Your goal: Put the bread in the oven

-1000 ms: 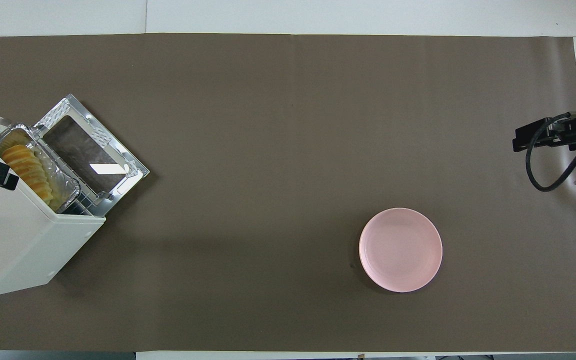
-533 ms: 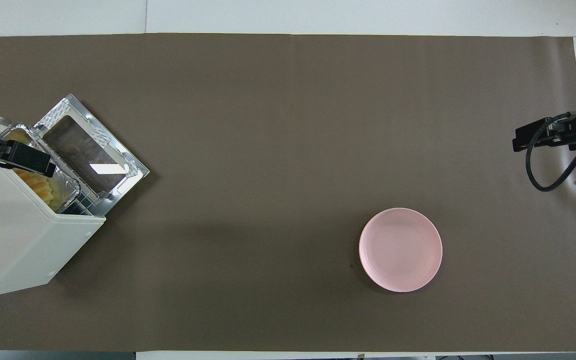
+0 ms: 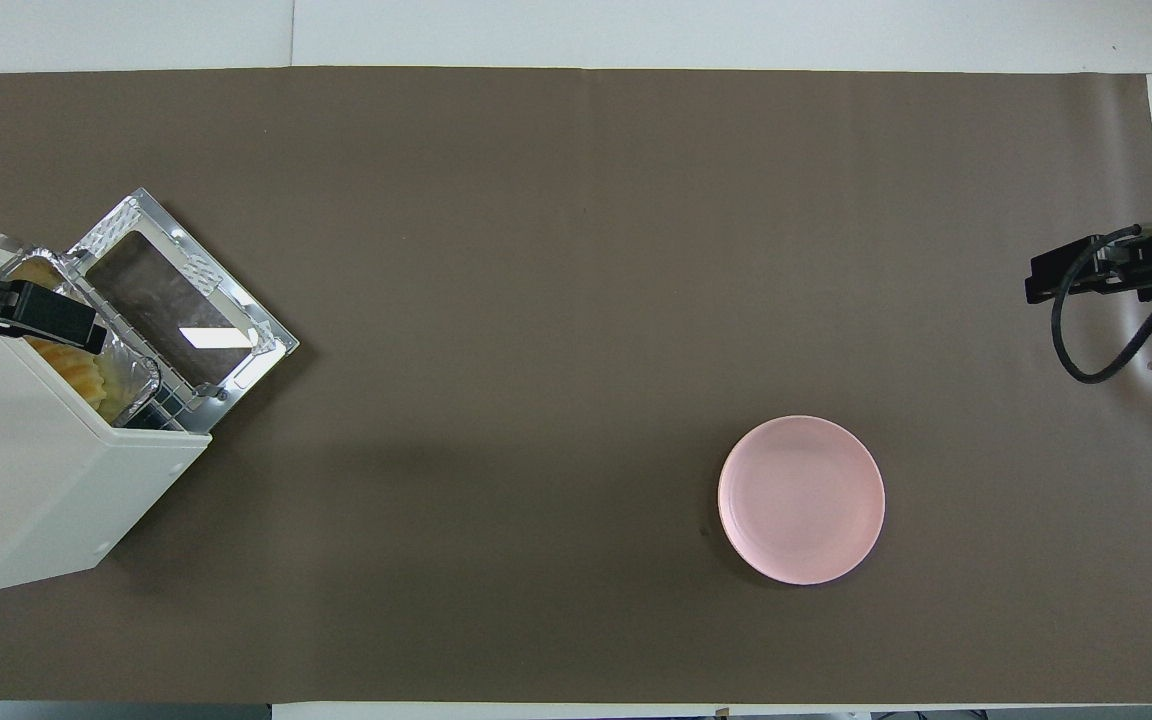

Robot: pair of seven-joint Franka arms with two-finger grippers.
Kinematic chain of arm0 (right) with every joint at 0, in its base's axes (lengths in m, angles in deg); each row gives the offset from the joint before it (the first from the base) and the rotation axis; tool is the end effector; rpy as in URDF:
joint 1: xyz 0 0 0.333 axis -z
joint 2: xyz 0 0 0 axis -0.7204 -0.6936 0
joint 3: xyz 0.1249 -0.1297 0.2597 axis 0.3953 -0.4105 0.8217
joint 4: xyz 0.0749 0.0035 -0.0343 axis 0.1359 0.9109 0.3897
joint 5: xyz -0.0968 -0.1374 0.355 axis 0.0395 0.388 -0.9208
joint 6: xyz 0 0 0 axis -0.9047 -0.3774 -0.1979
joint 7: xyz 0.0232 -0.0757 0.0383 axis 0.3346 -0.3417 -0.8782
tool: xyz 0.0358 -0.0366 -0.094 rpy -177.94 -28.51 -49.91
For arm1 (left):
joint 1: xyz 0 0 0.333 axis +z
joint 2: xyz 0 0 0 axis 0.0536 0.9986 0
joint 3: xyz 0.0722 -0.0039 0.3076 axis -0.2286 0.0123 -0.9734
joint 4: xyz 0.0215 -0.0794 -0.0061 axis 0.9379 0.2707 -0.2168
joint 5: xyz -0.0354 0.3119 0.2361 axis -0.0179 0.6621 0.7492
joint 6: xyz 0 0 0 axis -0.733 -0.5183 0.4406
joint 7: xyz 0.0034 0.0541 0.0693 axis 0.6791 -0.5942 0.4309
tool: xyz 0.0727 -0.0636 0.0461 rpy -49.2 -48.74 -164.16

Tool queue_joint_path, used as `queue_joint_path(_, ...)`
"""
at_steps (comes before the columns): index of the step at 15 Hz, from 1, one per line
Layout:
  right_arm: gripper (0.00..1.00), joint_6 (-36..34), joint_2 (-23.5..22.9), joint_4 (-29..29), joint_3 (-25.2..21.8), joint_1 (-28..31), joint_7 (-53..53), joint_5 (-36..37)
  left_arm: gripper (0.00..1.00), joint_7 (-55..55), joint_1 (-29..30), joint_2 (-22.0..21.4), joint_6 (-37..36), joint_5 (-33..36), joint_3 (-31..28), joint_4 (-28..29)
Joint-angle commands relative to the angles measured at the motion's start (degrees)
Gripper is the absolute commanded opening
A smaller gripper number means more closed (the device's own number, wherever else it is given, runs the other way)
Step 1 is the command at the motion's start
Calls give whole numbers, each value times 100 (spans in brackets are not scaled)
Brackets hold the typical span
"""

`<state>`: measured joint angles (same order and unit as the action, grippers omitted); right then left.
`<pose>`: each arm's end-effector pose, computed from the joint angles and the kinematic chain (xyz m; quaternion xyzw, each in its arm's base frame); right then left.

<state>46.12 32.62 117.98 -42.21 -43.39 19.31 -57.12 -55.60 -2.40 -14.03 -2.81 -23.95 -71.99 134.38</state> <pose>0.5676 -0.0175 0.5895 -0.9999 0.0037 0.0152 0.0012 0.5334 -0.0474 0.6197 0.9925 -0.1051 -0.0604 0.0132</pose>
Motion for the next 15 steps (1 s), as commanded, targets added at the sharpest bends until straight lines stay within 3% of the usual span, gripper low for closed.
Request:
queue_joint_path(1, 100, -87, 37, -16, 12, 39, 73, -90, 100, -70, 134, -201, 158, 111, 95, 271)
queue_joint_path(15, 100, -87, 37, -16, 12, 39, 73, -90, 100, -88, 240, -148, 211, 93, 174, 253)
